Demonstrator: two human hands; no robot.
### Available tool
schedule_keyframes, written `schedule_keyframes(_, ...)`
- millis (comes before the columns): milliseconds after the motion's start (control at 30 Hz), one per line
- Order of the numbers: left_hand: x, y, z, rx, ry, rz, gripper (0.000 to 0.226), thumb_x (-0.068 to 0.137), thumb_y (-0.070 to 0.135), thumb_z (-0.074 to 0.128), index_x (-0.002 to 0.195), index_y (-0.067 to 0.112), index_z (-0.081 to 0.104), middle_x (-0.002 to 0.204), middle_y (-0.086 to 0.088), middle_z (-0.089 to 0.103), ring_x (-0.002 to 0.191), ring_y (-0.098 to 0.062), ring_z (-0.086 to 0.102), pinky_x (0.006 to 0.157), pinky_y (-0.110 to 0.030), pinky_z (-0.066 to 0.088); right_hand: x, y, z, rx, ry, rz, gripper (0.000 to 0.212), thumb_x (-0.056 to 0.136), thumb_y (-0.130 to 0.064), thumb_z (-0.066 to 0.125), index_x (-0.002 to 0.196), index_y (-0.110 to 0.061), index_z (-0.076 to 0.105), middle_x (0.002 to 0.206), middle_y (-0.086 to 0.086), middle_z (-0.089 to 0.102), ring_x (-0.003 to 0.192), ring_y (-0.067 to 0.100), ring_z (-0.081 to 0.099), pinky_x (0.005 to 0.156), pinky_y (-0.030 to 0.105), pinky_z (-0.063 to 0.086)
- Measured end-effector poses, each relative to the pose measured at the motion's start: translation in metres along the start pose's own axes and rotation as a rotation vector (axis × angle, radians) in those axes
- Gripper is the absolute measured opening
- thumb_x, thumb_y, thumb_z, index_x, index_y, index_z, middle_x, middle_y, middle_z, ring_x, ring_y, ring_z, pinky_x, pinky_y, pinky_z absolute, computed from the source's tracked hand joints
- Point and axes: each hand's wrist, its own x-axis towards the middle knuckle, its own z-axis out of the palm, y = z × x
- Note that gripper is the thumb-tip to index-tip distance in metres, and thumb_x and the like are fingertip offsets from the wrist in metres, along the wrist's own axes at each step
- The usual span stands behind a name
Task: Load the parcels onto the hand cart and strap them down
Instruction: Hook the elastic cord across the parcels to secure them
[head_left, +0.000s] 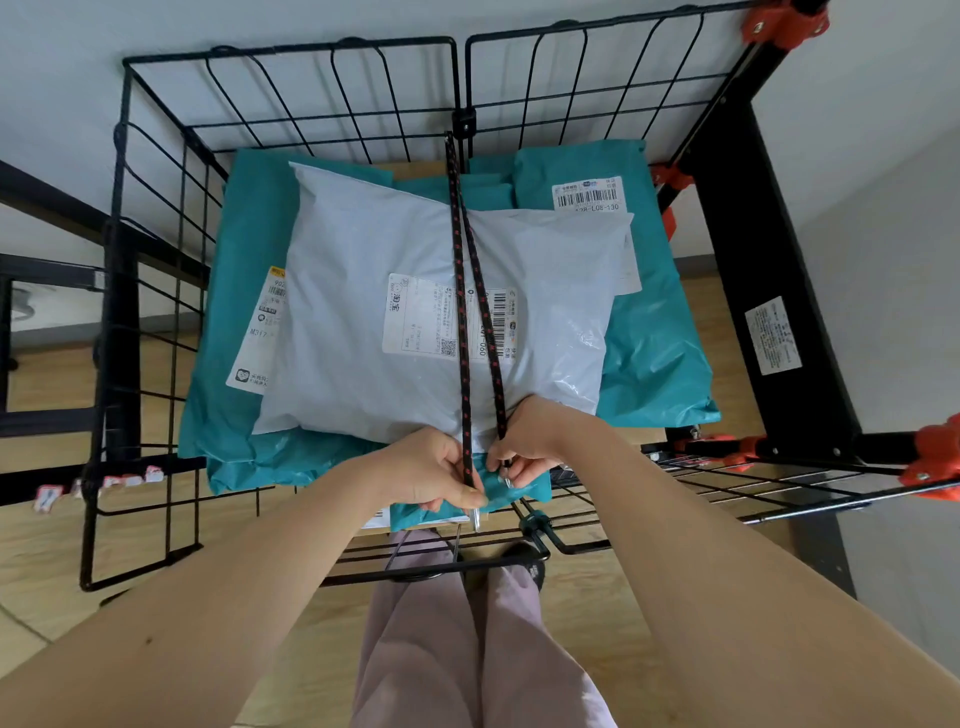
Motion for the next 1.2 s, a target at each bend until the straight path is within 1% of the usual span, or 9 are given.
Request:
schedule_keyframes(67, 0.0012, -0.0014, 0.0021, -0.043, 0.003, 0.009, 0.011, 0.078, 0.01, 0.075, 0.083, 0.01, 0.065, 0.081, -0.013, 0.066, 0.039, -0.005, 0.038, 0.047, -0.016, 0.036, -0.0018, -0.0003, 0.0002, -0.015, 0.015, 0.001, 0.003, 0.084, -0.001, 0.064, 0.083, -0.004, 0.063, 0.07, 0.01, 0.057, 0.061, 0.017, 0.056, 0.077, 0.033, 0.059)
schedule_keyframes(100, 0.0009, -0.0019, 0.0012, -0.06, 0.0, 0.013, 0.01, 0.079, 0.009, 0.074, 0.084, 0.01, 0.065, 0.081, -0.013, 0.066, 0.038, -0.004, 0.038, 0.046, -0.015, 0.035, -0.002, 0.0, -0.0001, -0.02, 0.029, -0.002, 0.008, 0.084, -0.002, 0.066, 0.091, 0.0, 0.066, 0.073, 0.011, 0.061, 0.064, 0.018, 0.059, 0.081, 0.035, 0.058)
schedule_keyframes(200, -0.0028, -0.0035, -0.0031, -0.074, -0.009, 0.017, 0.009, 0.079, 0.009, 0.073, 0.085, 0.009, 0.066, 0.076, -0.008, 0.068, 0.037, -0.004, 0.037, 0.047, -0.016, 0.035, -0.0032, 0.0, -0.0001, -0.026, 0.045, 0.001, 0.024, 0.084, -0.003, 0.067, 0.106, 0.007, 0.065, 0.075, 0.011, 0.063, 0.063, 0.016, 0.061, 0.079, 0.034, 0.058)
schedule_keyframes(367, -0.0023, -0.002, -0.0004, -0.055, -0.023, 0.017, 0.009, 0.079, 0.01, 0.074, 0.083, 0.011, 0.066, 0.075, -0.007, 0.068, 0.042, -0.007, 0.038, 0.045, -0.015, 0.034, -0.0057, -0.0015, 0.0003, -0.018, 0.023, 0.014, 0.024, 0.084, -0.003, 0.066, 0.107, 0.005, 0.066, 0.077, 0.011, 0.064, 0.065, 0.015, 0.062, 0.082, 0.032, 0.058)
schedule_keyframes(533, -0.0002, 0.0014, 0.0007, -0.021, -0.055, 0.013, 0.01, 0.078, 0.011, 0.075, 0.081, 0.013, 0.066, 0.077, -0.007, 0.068, 0.048, -0.009, 0.039, 0.043, -0.014, 0.034, -0.0058, -0.0008, 0.0001, -0.014, 0.019, 0.021, 0.024, 0.085, -0.003, 0.065, 0.107, 0.005, 0.066, 0.076, 0.011, 0.064, 0.061, 0.013, 0.062, 0.073, 0.028, 0.058)
schedule_keyframes(800, -0.0003, 0.0032, 0.0019, -0.007, -0.071, 0.024, 0.011, 0.079, 0.012, 0.074, 0.081, 0.017, 0.064, 0.075, -0.001, 0.068, 0.053, -0.008, 0.045, 0.043, -0.012, 0.036, -0.0055, -0.0035, -0.0029, -0.06, -0.005, 0.042, 0.021, 0.087, -0.005, 0.064, 0.107, 0.004, 0.067, 0.102, 0.015, 0.065, 0.064, 0.012, 0.061, 0.064, 0.021, 0.057)
schedule_keyframes(1000, 0.002, -0.0044, -0.0002, 0.002, -0.037, -0.004, 0.011, 0.079, 0.013, 0.074, 0.083, 0.016, 0.064, 0.096, -0.014, 0.072, 0.076, -0.02, 0.051, 0.048, -0.015, 0.039, -0.005, 0.0002, -0.0032, -0.028, 0.002, 0.05, 0.025, 0.088, -0.005, 0.063, 0.111, 0.005, 0.065, 0.1, 0.014, 0.063, 0.063, 0.011, 0.059, 0.062, 0.02, 0.057)
schedule_keyframes(1100, 0.003, -0.0055, -0.0005, -0.022, -0.041, -0.003, 0.011, 0.079, 0.012, 0.074, 0.084, 0.014, 0.065, 0.094, -0.016, 0.071, 0.07, -0.02, 0.047, 0.046, -0.016, 0.035, -0.0041, -0.0005, -0.0028, -0.022, 0.001, 0.051, 0.028, 0.088, -0.004, 0.063, 0.113, 0.006, 0.064, 0.1, 0.014, 0.062, 0.063, 0.011, 0.059, 0.058, 0.019, 0.056)
schedule_keyframes(1200, 0.0032, -0.0066, -0.0029, -0.085, -0.053, -0.006, 0.01, 0.08, 0.009, 0.073, 0.084, 0.013, 0.065, 0.084, -0.014, 0.064, 0.045, -0.009, 0.036, 0.044, -0.018, 0.029, -0.0047, -0.0015, -0.0031, -0.022, -0.003, 0.052, 0.027, 0.088, -0.005, 0.063, 0.114, 0.006, 0.063, 0.102, 0.013, 0.063, 0.063, 0.011, 0.059, 0.055, 0.018, 0.056)
